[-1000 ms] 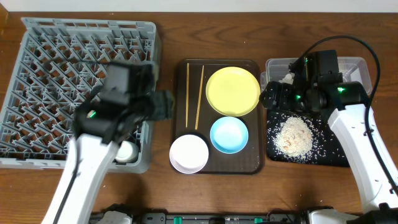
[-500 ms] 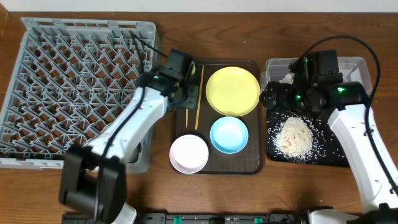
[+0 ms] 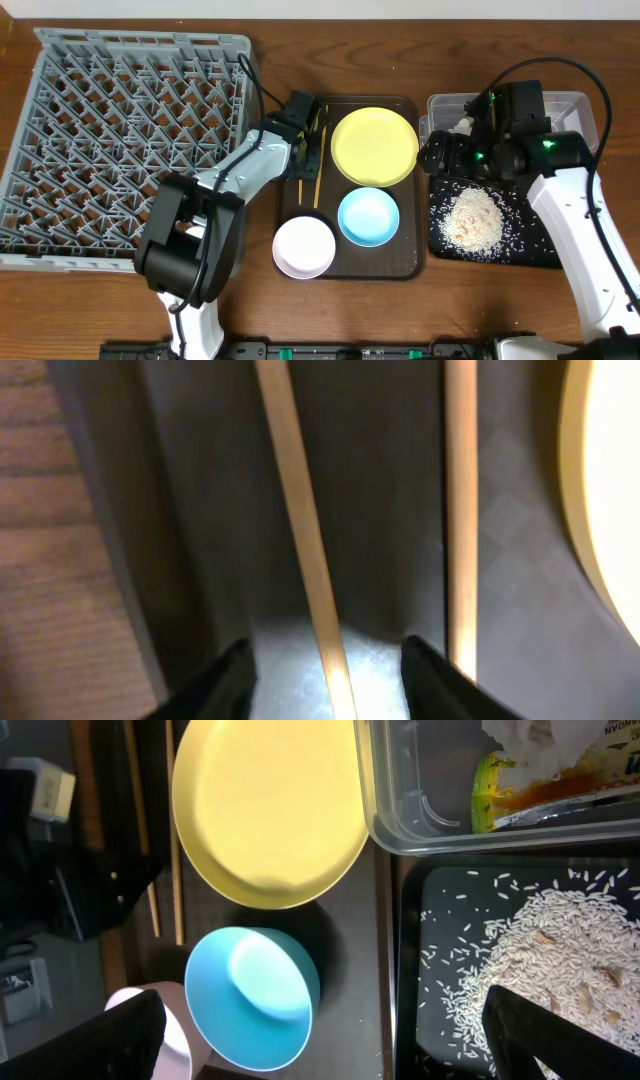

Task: Sort waste into correct bins and load items into the dishwasher
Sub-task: 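Carry the chopstick to the dish rack and release it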

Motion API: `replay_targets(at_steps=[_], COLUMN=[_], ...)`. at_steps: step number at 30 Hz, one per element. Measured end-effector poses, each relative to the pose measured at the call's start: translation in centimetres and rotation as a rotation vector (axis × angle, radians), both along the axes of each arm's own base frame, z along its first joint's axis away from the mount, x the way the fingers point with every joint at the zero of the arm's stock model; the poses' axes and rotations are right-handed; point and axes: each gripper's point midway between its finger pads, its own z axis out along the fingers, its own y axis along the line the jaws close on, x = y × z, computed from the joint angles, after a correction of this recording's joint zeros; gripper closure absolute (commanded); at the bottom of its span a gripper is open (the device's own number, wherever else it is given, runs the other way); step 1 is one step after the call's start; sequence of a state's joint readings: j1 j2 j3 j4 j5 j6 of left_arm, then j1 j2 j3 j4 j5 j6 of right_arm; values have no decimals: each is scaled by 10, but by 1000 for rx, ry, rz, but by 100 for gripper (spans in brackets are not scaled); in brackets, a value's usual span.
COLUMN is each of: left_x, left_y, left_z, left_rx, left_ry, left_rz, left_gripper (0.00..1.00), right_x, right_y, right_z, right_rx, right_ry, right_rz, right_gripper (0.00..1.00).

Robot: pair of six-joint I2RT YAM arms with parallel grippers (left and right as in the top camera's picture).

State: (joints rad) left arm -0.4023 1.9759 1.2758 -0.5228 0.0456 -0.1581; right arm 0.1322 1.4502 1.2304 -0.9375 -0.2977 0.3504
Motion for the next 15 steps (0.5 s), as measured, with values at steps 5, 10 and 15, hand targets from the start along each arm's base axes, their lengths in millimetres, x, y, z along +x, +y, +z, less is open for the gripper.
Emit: replay_targets(at_steps=[5,10,15], left_x=[0,0,-2], left_y=[0,-1,-4], left_z=[-5,-5,-5], left_rx=[6,11,13], left_ry=[4,4,8], left_rz=[-2,-8,-14], left_gripper=[75,92,92], right_x=[0,0,0], right_y=[0,0,0], right_z=[0,0,0], right_rx=[0,0,0], right_ry=[0,0,0], right_rz=[0,0,0], right_gripper=[1,1,1])
